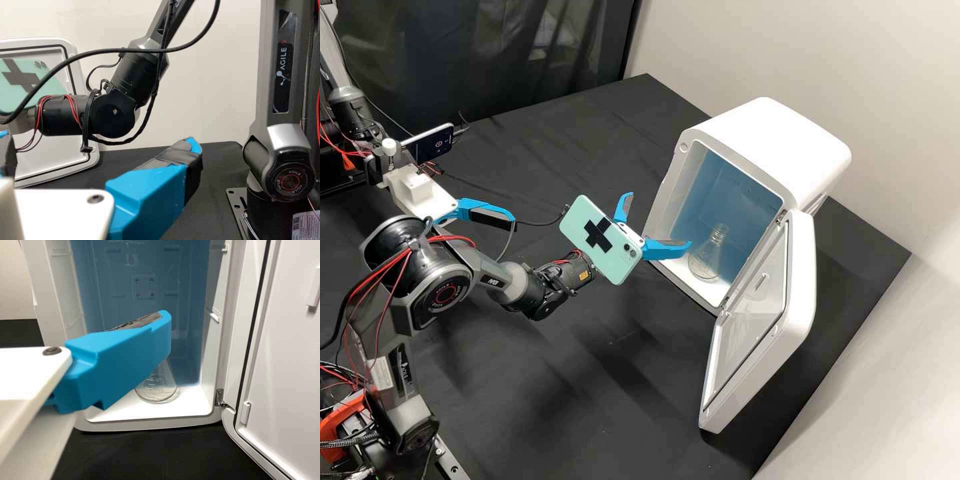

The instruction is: Take the flask out of the incubator

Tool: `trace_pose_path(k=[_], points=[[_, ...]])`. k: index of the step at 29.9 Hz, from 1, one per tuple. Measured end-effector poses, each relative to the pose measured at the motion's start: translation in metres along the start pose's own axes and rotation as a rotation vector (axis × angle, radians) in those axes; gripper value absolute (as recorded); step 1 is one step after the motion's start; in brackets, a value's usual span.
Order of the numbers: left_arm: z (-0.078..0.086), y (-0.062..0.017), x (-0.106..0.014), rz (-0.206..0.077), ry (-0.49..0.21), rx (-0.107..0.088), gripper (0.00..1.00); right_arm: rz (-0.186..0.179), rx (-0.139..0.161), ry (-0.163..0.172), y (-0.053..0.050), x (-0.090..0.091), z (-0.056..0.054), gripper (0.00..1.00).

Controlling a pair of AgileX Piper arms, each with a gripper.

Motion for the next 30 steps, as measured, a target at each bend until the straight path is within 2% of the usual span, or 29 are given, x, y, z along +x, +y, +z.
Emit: trace_pose_path(k=[13, 17, 18, 21, 26, 30], points=[[0.000, -0.0001, 0.000, -0.001, -0.003, 0.002, 1.00, 0.000, 0.000, 0.000, 0.000, 0.000, 0.000, 1.00], [-0.002, -0.0065, -0.004, -0.012, 0.002, 0.001, 1.00, 0.000, 0.000, 0.000, 0.000, 0.000, 0.000, 1.00], [-0.003, -0.0085, -0.006, -0.017, -0.001, 0.008, 1.00, 0.000, 0.000, 0.000, 0.000, 0.000, 0.000, 1.00], [-0.011, -0.0156, -0.013, -0.039, 0.006, 0.018, 1.00, 0.000, 0.000, 0.000, 0.000, 0.000, 0.000, 1.00], [-0.033, -0.0243, -0.029, -0.065, 0.054, 0.002, 1.00, 0.000, 0.000, 0.000, 0.000, 0.000, 0.000, 1.00], [-0.051, -0.0257, -0.040, -0.059, 0.094, -0.018, 1.00, 0.000, 0.000, 0.000, 0.000, 0.000, 0.000, 1.00]])
